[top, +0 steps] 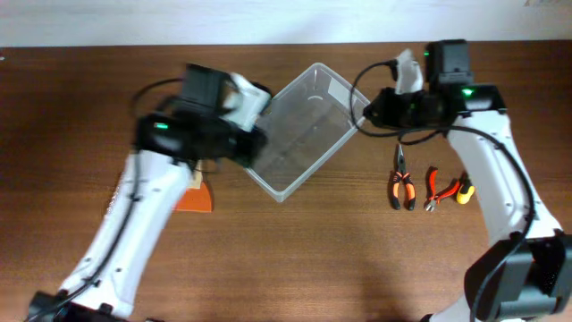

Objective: Pack container

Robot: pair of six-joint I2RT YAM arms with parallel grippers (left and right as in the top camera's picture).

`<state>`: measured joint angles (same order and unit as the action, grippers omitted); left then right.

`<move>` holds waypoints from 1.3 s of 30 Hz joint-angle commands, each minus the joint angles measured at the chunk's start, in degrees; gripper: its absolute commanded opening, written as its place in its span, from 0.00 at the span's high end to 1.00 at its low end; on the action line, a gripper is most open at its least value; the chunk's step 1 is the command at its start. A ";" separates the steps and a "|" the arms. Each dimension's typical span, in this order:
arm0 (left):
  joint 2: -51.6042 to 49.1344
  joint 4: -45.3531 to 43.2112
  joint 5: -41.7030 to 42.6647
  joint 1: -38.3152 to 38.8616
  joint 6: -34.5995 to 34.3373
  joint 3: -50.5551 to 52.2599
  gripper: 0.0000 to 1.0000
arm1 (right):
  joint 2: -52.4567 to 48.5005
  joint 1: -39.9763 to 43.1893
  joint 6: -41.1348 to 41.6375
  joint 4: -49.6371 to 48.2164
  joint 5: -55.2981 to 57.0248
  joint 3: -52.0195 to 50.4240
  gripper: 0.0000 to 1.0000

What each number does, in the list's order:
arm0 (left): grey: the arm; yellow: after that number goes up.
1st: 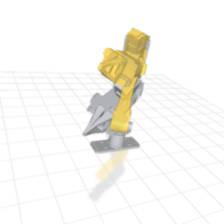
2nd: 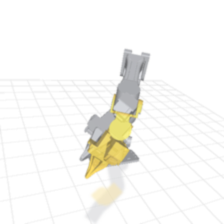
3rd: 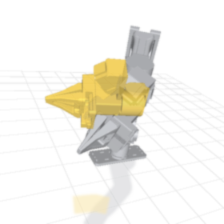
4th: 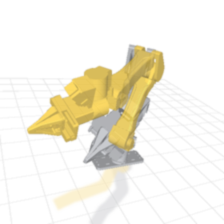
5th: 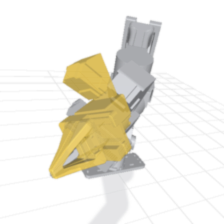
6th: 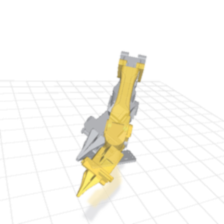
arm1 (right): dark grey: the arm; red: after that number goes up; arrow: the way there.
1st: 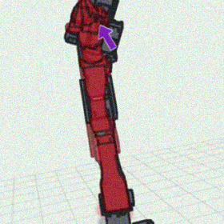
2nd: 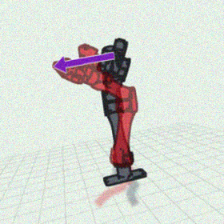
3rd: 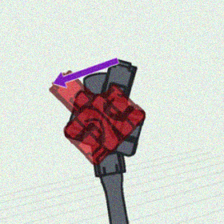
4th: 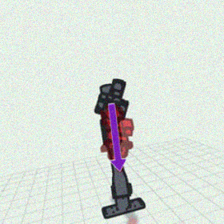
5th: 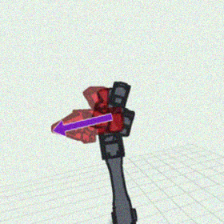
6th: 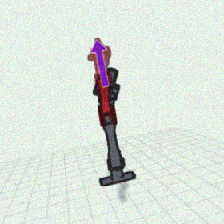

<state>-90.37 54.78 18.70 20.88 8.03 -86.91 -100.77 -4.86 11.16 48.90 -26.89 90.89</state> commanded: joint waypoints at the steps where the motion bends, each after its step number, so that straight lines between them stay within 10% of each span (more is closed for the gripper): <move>1: -2.03 1.88 -7.61 4.68 2.80 -0.63 0.92 | -1.64 -2.67 0.33 -0.96 9.68 1.05 0.96; 22: -21.97 1.36 -9.81 16.46 2.80 -0.44 0.96 | -14.29 -4.94 0.31 -15.58 13.46 1.05 0.96; 39: -25.44 0.13 -21.20 7.67 0.76 -0.46 0.98 | -16.81 -4.90 -2.29 -2.34 15.45 1.05 0.96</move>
<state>-115.52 54.57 -0.91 31.11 9.80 -86.91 -116.75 -9.47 10.94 45.82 -11.40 90.98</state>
